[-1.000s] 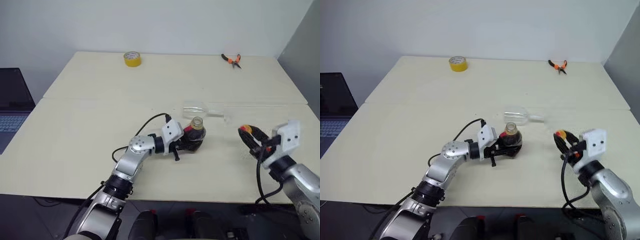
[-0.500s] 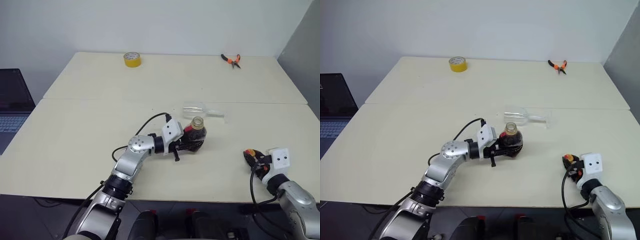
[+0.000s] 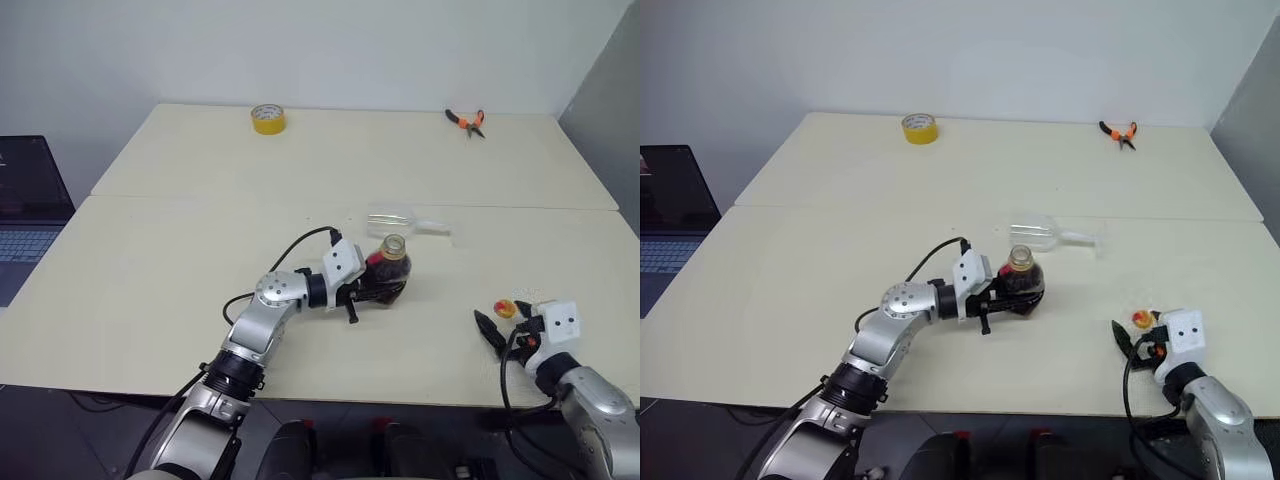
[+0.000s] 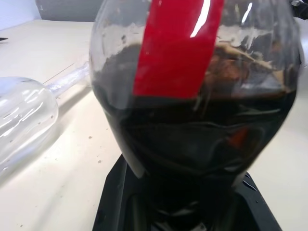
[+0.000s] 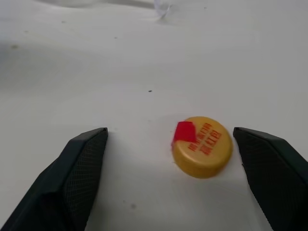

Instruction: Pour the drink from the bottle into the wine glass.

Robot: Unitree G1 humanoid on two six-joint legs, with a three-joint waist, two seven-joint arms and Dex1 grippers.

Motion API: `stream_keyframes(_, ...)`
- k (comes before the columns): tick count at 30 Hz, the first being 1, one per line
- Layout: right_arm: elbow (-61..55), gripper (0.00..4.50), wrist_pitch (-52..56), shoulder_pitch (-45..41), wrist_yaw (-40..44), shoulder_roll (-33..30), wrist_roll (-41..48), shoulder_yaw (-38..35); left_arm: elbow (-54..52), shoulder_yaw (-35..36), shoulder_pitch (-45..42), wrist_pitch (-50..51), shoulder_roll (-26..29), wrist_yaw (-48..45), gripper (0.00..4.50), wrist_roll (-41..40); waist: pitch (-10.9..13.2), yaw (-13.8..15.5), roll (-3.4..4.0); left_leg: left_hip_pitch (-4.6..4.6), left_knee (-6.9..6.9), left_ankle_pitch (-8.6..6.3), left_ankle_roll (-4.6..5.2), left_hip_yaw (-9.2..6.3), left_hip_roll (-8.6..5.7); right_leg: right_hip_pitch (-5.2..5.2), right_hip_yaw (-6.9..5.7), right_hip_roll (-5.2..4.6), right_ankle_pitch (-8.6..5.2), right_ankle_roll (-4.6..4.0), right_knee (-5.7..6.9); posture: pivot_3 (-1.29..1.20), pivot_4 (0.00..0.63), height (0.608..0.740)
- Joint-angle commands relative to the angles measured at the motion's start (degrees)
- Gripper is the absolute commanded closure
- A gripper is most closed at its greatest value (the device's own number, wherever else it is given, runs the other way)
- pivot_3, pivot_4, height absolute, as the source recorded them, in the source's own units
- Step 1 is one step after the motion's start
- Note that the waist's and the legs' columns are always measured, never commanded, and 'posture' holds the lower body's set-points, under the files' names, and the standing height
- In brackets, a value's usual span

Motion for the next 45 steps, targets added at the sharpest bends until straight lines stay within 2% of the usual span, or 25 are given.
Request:
stream_keyframes(1, -8.6, 0.00, -3.8, -1.0, 0.4, -1.4, -0.1, -2.3, -1.9, 3.7, -0.8, -1.2, -0.2, 3.2, 3.65, -1.2, 0.0, 0.0, 0.02, 0.00, 0.00, 0.00, 0.00, 0.00, 0.00, 0.00, 0.00, 0.00, 0.00, 0.00, 0.00, 0.00, 0.150, 0.740)
stream_keyframes(4, -16.1, 0.00, -0.9, -2.4, 4.5, -3.6, 3.7, 0.2, -1.1, 6.3, -0.8, -1.9, -0.5, 7.5, 3.65, -0.7, 0.0, -0.5, 0.06, 0.03, -0.03, 0.00, 0.00, 0.03, 0.08, -0.04, 0.04, 0.03, 0.00, 0.00, 0.05, 0.00, 0.150, 0.740)
stream_keyframes(7, -23.5, 0.00, 6.5, -5.3, 8.7, -8.0, 9.1, 4.3, 0.5, 9.6, -0.8, -4.2, -0.8, 13.8, 3.65, 1.0, 0.0, -0.6, 0.06, 0.04, -0.04, 0.00, 0.00, -0.07, 0.11, 0.00, -0.04, 0.08, 0.00, 0.00, 0.04, 0.00, 0.150, 0.740)
stream_keyframes(13, -28.3, 0.00, 14.0, -11.5, 10.9, -12.3, 13.8, 8.4, 3.0, 13.0, -1.1, -6.9, -1.8, 21.3, 3.65, 2.0, 0.0, 0.0, 0.02, 0.00, 0.03, 0.00, 0.00, -0.06, -0.02, 0.05, -0.04, -0.04, 0.01, 0.02, -0.05, 0.00, 0.150, 0.740)
stream_keyframes(16, -25.5, 0.00, 18.3, -26.6, 13.2, -12.4, 12.1, 17.7, 9.9, 19.6, -2.4, -11.3, -1.1, 33.3, 3.65, 4.0, 0.1, -0.5, -0.06, 0.05, 0.04, 0.00, 0.00, -0.01, -0.04, 0.04, -0.01, -0.10, 0.03, 0.05, -0.02, 0.00, 0.150, 0.740)
stream_keyframes(19, -22.7, 0.00, 19.7, -32.5, 13.3, -10.8, 11.4, 21.2, 15.9, 22.7, -4.4, -14.0, -0.4, 39.7, 3.65, 4.8, 0.1, -0.6, -0.28, 0.05, -0.02, -0.01, 0.00, -0.20, 0.10, -0.02, -0.12, 0.09, 0.07, -0.01, -0.03, 0.00, 0.150, 0.740)
stream_keyframes(26, -18.9, 0.00, 18.7, -37.1, 13.7, -7.7, 8.4, 25.6, 27.9, 25.4, -8.4, -18.3, 0.9, 44.2, 3.66, 5.1, 0.0, 0.5, -0.33, -0.80, 0.35, 0.04, -0.08, -0.16, -0.09, -0.60, -0.21, -0.23, 0.15, 0.12, -0.07, 0.00, 0.150, 0.740)
stream_keyframes(31, -18.7, 0.00, 18.3, -37.3, 14.1, -6.8, 7.2, 27.0, 32.9, 25.8, -10.8, -18.6, 0.6, 43.0, 3.69, 4.0, 0.0, 0.5, -0.37, -0.76, 0.54, 0.01, 0.00, -0.23, -0.12, -0.48, -0.28, -0.23, 0.21, 0.20, 0.00, 0.00, 0.150, 0.740)
stream_keyframes(38, -19.3, 0.00, 18.7, -36.7, 14.0, -6.3, 6.9, 26.8, 34.4, 25.8, -10.8, -18.7, 1.0, 42.3, 3.71, 3.6, 0.0, 0.5, -0.37, -0.75, 0.54, 0.02, -0.01, -0.25, -0.11, -0.48, -0.29, -0.21, 0.21, 0.19, 0.05, 0.00, 0.150, 0.740)
stream_keyframes(39, -19.4, 0.00, 18.8, -36.7, 13.8, -6.1, 6.9, 26.8, 34.4, 25.9, -10.8, -18.7, 1.1, 42.2, 2.97, 3.5, 0.0, 0.5, -0.37, -0.75, 0.54, 0.02, -0.01, -0.25, -0.11, -0.48, -0.29, -0.21, 0.21, 0.19, 0.05, 0.00, 0.150, 0.740)
stream_keyframes(45, -20.0, 0.00, 19.3, -36.4, 13.7, -5.8, 7.2, 26.5, 31.9, 25.6, -9.6, -18.4, 1.5, 41.7, 0.94, 3.4, 0.0, 0.3, -0.37, -0.75, 0.53, 0.02, -0.02, -0.24, -0.11, -0.50, -0.28, -0.21, 0.21, 0.19, 0.05, 0.00, 0.150, 0.740)
